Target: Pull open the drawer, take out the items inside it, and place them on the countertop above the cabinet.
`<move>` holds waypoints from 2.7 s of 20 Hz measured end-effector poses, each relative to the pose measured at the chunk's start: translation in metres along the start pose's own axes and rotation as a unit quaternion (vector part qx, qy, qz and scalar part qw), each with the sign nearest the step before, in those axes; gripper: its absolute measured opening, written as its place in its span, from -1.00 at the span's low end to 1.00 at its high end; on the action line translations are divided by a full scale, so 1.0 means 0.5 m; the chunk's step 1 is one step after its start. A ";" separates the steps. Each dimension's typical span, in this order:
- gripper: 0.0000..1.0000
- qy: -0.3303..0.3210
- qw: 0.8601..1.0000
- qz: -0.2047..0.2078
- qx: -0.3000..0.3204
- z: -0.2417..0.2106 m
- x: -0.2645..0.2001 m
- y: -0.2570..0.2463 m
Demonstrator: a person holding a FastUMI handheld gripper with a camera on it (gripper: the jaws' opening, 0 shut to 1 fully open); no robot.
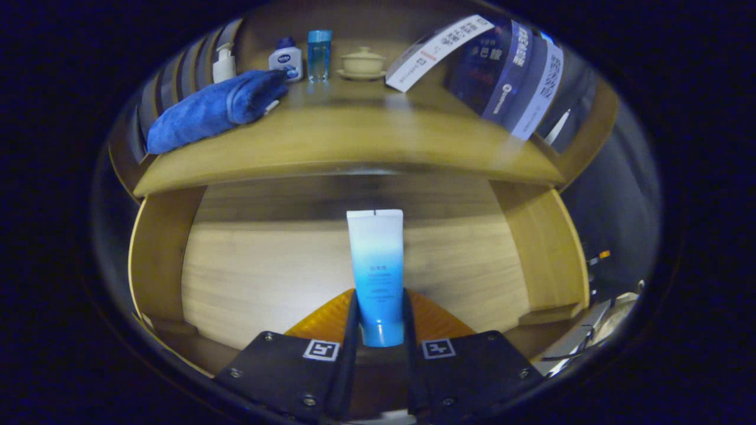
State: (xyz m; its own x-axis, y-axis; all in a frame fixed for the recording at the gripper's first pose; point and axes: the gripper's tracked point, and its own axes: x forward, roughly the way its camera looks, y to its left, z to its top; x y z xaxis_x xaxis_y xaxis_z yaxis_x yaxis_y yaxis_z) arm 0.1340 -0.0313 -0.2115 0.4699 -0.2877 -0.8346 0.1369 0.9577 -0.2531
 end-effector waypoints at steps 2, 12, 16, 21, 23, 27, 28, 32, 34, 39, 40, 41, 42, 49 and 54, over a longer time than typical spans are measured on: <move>-0.28 -0.018 1.000 -0.017 0.001 0.010 -0.049 -0.015; -0.28 -0.149 0.989 -0.019 0.010 0.192 -0.196 -0.019; -0.28 -0.174 0.984 0.024 0.026 0.289 -0.164 0.007; -0.28 -0.158 0.986 0.039 0.023 0.335 -0.072 0.014; -0.28 -0.141 0.989 0.043 0.013 0.335 -0.038 0.021; -0.28 -0.110 0.992 0.053 0.010 0.322 0.007 0.039; -0.28 -0.106 0.993 0.052 0.006 0.321 0.014 0.041; -0.21 -0.106 0.993 0.055 -0.001 0.315 0.021 0.056; -0.16 -0.118 0.991 0.060 0.001 0.315 0.011 0.061; -0.02 -0.197 0.978 0.067 0.026 0.329 -0.093 0.054; -0.02 -0.213 0.975 0.061 0.028 0.319 -0.118 0.044; -0.03 -0.228 0.971 0.056 0.030 0.307 -0.146 0.034; -0.02 -0.247 0.967 0.053 0.034 0.295 -0.171 0.026; 0.00 -0.357 0.931 0.057 0.052 0.136 -0.299 -0.013; -0.01 -0.398 0.911 0.102 0.039 0.007 -0.325 0.026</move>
State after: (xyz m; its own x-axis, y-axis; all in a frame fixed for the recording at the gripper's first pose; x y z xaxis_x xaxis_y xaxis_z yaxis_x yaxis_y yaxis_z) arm 0.0627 0.0280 -0.0775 0.9714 -0.0396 -0.2339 0.0235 0.9972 -0.0711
